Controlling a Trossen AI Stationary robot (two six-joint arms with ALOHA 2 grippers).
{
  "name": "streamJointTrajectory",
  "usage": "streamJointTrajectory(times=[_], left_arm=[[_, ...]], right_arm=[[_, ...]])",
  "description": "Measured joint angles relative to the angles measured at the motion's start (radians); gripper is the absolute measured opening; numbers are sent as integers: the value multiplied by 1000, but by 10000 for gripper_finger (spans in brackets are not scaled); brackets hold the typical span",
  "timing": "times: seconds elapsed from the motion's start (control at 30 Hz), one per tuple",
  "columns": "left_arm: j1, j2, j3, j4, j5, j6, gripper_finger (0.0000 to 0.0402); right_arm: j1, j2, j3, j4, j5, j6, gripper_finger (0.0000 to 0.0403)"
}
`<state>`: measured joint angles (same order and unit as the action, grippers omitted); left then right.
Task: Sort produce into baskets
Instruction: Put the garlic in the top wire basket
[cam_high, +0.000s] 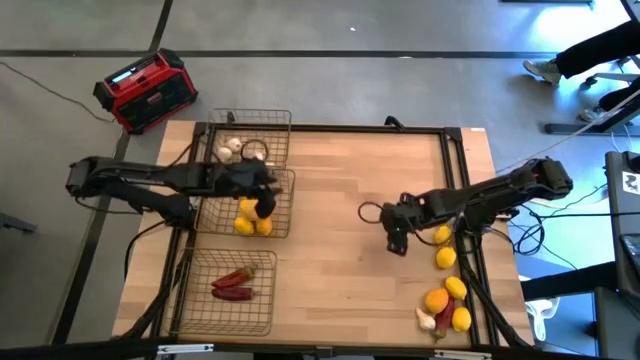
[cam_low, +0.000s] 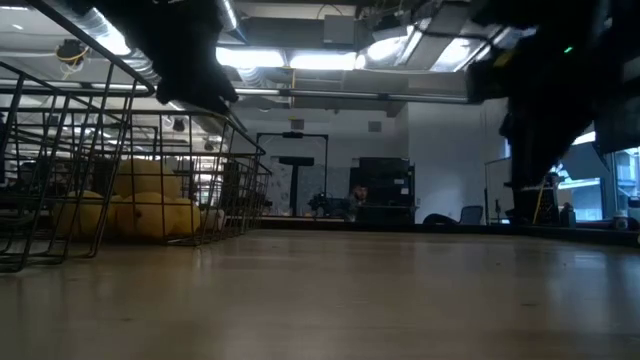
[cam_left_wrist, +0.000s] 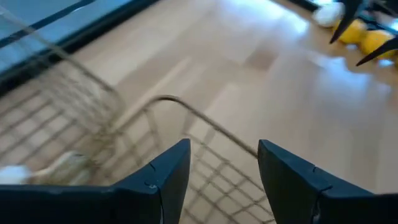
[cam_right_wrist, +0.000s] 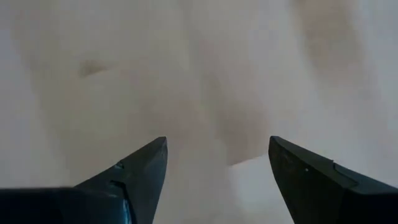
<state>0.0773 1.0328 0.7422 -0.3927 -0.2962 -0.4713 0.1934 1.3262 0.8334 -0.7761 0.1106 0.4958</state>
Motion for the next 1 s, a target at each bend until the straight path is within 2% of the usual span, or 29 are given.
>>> streamJointTrajectory(times=[0.2, 0.4, 0.5, 0.63, 0.83, 1.0], left_arm=[[-75, 0, -79, 150, 0, -5, 182], [-91, 0, -87, 177, -1, -6, 182], [-91, 0, -87, 177, -2, -5, 182], [-90, 0, -87, 183, -13, -2, 182], [-90, 0, -87, 202, -15, -2, 182], [-91, 0, -87, 201, -15, 10, 182]], right_arm=[[104, -12, 1, -97, -28, 156, 275], [121, -15, 1, -399, 8, 320, 275], [108, -15, 1, -548, 31, 353, 275], [43, -15, -3, -598, 28, 352, 275], [-83, 9, -32, -635, -43, 227, 275], [-144, 45, -35, -646, -55, 163, 275]])
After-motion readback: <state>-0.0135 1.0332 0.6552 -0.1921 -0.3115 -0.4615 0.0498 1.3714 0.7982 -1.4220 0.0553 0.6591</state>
